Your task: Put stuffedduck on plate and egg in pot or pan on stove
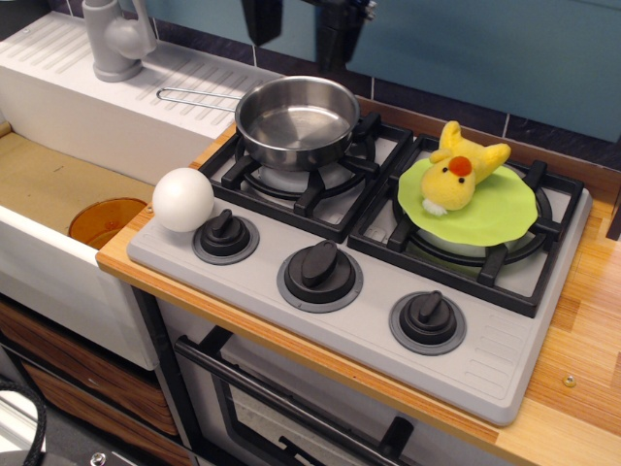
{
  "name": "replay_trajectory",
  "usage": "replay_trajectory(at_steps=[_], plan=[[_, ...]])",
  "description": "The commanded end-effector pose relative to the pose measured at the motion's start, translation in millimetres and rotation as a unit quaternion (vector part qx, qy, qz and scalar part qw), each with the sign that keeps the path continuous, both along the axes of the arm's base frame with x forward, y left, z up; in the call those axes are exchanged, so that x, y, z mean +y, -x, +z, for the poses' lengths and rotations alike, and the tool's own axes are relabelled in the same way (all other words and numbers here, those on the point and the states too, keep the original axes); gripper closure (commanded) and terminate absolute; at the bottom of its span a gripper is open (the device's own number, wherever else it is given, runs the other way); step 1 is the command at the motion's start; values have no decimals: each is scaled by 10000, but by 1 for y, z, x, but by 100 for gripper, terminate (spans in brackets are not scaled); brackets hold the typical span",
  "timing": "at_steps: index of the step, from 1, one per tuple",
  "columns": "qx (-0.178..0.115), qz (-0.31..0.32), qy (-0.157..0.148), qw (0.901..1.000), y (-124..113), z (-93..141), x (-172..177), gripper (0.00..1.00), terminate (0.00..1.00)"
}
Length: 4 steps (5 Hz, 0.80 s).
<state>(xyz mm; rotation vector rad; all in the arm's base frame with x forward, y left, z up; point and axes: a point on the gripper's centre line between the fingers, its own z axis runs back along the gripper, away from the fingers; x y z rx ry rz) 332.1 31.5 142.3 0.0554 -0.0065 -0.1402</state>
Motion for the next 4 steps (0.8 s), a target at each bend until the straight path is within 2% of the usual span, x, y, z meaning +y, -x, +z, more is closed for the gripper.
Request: replay_trajectory(at_steps=[1,2,3,4], plan=[[-318,-13,-52,9995,-7,21,0,0,0],[-705,-166,-106,9973,18,30,34,0,0],[-1084,73,-623,9921,33,39,57,0,0],[-1340,259,-821,9872,40,38,72,0,0]])
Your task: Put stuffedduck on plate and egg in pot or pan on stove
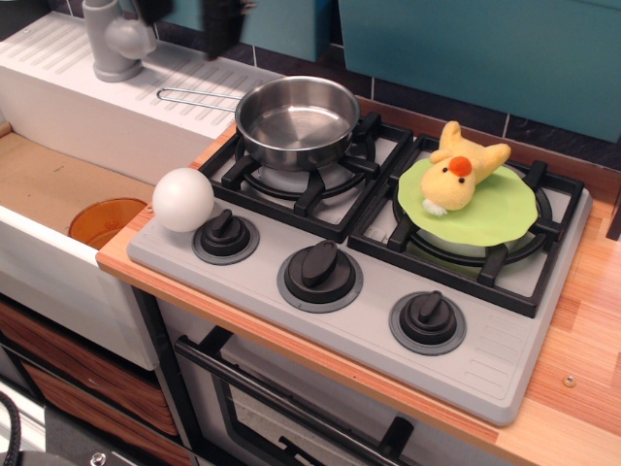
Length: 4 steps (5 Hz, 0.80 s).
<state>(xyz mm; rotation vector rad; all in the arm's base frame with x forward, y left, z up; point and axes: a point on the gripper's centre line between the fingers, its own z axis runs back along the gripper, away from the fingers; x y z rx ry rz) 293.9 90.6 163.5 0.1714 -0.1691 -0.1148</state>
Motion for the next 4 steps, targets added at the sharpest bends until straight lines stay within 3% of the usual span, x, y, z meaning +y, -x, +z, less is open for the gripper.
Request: replay_trajectory(at_steps=[1,4], plan=[[-775,471,-503,9946,10,0,27,0,0],[-1188,610,-357,9904,24,-50,33,0,0]])
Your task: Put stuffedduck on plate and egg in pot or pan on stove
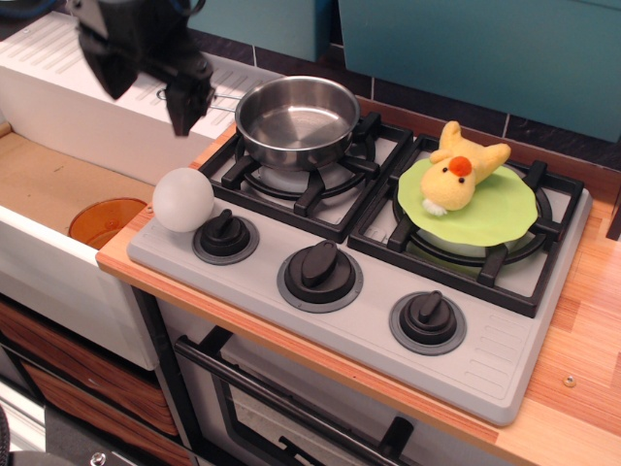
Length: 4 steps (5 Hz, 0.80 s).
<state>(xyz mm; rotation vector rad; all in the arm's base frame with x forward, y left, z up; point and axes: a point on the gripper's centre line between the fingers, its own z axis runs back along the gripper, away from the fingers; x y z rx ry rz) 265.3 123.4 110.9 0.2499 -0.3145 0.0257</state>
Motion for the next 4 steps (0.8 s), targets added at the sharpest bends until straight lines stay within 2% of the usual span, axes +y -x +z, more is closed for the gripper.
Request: replay_trajectory(at_steps=[1,4], plan=[[-487,-40,90,9988,-4,-11,-4,0,0],[-806,-37,239,9965,-6,-44,-12,0,0]])
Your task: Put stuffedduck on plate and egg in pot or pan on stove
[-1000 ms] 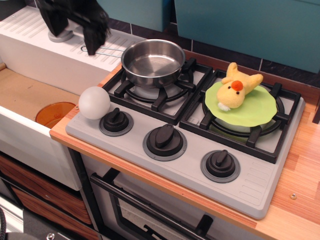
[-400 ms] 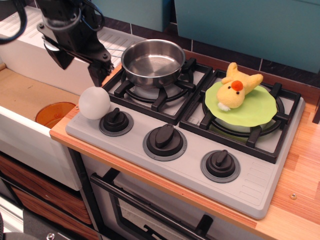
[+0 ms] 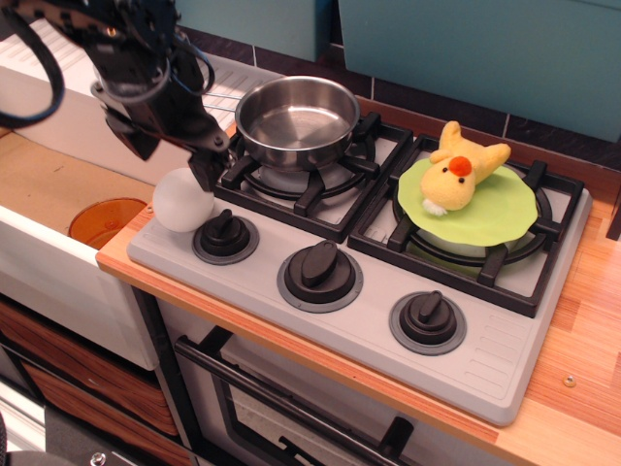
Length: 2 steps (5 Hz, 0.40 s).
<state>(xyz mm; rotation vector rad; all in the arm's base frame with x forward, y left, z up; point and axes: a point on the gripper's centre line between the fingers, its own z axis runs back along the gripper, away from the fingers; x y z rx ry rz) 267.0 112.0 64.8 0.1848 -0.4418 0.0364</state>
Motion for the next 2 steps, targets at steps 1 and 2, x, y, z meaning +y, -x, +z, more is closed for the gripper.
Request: replay_trajectory(at_steps=[1,2], plan=[[-227,137,-91,9996,1,-6,-1,0,0],[-306,195,-34,9993,9,-15,-2,0,0]])
